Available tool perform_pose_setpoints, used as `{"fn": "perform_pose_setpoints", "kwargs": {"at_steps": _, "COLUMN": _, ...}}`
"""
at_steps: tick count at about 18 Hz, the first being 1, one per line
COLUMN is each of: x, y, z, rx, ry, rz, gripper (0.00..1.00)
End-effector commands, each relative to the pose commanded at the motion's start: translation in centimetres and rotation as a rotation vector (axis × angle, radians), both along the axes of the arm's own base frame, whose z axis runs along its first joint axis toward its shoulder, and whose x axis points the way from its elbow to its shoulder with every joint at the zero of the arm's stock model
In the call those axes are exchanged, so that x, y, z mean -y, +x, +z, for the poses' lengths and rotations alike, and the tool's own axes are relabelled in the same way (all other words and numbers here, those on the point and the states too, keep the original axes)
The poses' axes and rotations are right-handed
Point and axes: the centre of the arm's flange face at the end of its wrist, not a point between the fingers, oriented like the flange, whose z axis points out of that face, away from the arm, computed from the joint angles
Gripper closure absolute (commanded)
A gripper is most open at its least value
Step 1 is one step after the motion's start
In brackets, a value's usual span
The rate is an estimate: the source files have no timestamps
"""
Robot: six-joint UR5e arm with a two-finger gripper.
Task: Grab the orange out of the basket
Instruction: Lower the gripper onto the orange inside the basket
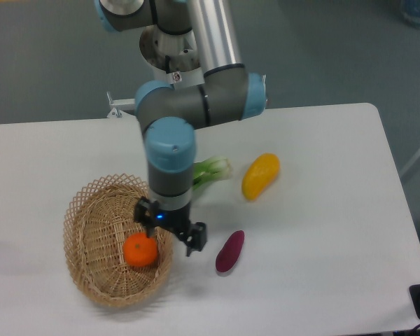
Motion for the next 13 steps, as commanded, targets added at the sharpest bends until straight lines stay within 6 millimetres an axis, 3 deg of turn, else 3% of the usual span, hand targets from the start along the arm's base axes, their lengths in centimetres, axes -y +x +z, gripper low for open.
{"fn": "perform_pose_setpoints", "kwargs": {"at_steps": 13, "x": -0.7, "y": 0.5, "z": -3.1, "rx": 0.001, "ry": -0.052, "rz": -0.011, "gripper": 0.00}}
